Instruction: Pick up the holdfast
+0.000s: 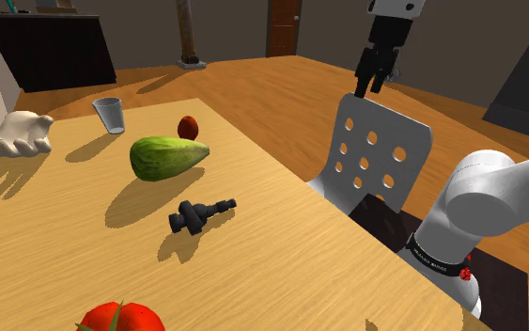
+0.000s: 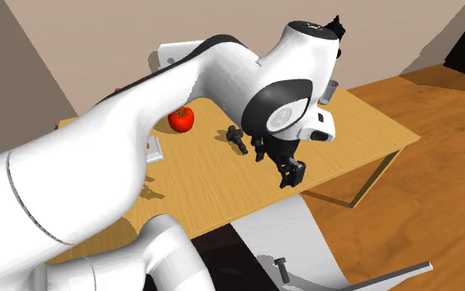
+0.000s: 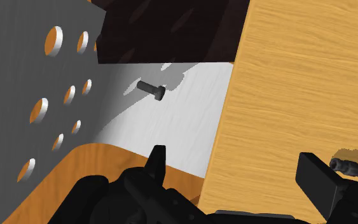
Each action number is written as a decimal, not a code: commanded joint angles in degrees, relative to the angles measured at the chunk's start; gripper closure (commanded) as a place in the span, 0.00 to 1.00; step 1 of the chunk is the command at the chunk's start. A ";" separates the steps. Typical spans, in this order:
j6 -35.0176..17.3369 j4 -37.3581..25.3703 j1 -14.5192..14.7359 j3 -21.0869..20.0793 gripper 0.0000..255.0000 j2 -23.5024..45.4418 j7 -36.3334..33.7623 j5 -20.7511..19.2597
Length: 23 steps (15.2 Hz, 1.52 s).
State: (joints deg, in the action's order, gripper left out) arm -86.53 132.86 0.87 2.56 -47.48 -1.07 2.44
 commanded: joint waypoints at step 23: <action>-26.93 1.28 2.89 -28.73 0.00 22.65 -33.49 11.73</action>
State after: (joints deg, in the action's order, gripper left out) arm -111.91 134.74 3.90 -24.79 -26.78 -32.82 14.25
